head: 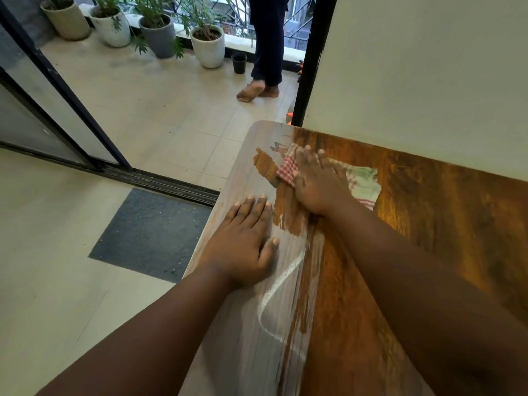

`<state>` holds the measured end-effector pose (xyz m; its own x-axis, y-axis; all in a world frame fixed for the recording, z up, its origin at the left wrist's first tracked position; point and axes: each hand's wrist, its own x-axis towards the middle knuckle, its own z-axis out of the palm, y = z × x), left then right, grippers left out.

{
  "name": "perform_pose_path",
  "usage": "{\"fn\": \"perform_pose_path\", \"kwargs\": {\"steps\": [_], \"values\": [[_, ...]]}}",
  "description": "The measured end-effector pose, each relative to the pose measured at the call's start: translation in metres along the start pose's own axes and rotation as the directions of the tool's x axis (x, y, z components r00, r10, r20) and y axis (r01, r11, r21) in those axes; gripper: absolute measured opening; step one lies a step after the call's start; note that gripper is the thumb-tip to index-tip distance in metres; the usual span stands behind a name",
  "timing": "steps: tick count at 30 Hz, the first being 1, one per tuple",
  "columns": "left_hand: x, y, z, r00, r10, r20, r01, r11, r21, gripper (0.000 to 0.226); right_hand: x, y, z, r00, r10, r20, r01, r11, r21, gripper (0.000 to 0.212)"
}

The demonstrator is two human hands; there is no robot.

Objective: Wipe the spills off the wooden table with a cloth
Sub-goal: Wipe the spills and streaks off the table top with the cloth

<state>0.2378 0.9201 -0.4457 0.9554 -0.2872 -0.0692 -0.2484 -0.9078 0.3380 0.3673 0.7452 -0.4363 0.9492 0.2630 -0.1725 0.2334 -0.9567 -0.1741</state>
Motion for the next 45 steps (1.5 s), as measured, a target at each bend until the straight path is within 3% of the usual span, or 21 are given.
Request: {"fn": "perform_pose_path", "kwargs": {"steps": [3,10,19,24,28,31,34,38,42,45], "values": [[-0.001,0.000,-0.002,1.000,0.008,0.010,-0.008,1.000,0.005,0.070,-0.021,-0.005,0.009,0.999,0.010,-0.032,-0.010,1.000,0.006,0.059],[-0.002,-0.001,-0.002,1.000,0.016,-0.006,-0.016,1.000,0.006,0.070,-0.160,-0.022,0.047,0.985,-0.164,-0.044,0.164,0.986,-0.007,0.061],[-0.001,-0.001,-0.002,1.000,0.024,-0.020,-0.024,0.999,0.024,0.070,-0.061,-0.014,0.015,0.999,0.044,0.012,-0.045,0.999,0.014,0.058],[-0.002,0.001,-0.005,1.000,0.018,-0.008,-0.018,1.000,0.015,0.071,-0.211,-0.059,0.051,0.998,-0.051,-0.041,0.056,0.993,0.103,0.065],[-0.002,0.001,-0.005,1.000,0.017,0.007,-0.017,0.999,0.032,0.072,-0.304,-0.084,0.072,0.986,-0.164,-0.027,0.165,0.983,0.075,0.070],[-0.001,0.001,-0.004,1.000,0.025,0.006,-0.025,0.999,0.028,0.072,-0.273,-0.071,0.063,0.989,-0.135,-0.057,0.137,0.990,0.027,0.066],[-0.001,-0.002,-0.004,1.000,0.019,-0.006,-0.019,1.000,0.000,0.070,-0.198,-0.051,0.053,0.996,-0.002,-0.086,0.008,0.998,0.064,0.061],[-0.004,-0.002,-0.001,0.999,0.020,-0.028,-0.021,1.000,-0.018,0.066,-0.149,-0.044,0.036,0.996,0.093,0.009,-0.093,0.996,0.006,0.059],[-0.004,0.002,-0.005,0.999,0.041,-0.011,-0.041,0.999,-0.022,0.065,-0.255,-0.078,0.059,0.999,-0.018,-0.038,0.020,0.998,0.067,0.063],[-0.005,0.002,-0.008,0.998,0.063,-0.029,-0.064,0.997,-0.031,0.058,-0.353,-0.112,0.087,0.998,-0.045,-0.036,0.044,0.999,-0.032,0.056]]}}
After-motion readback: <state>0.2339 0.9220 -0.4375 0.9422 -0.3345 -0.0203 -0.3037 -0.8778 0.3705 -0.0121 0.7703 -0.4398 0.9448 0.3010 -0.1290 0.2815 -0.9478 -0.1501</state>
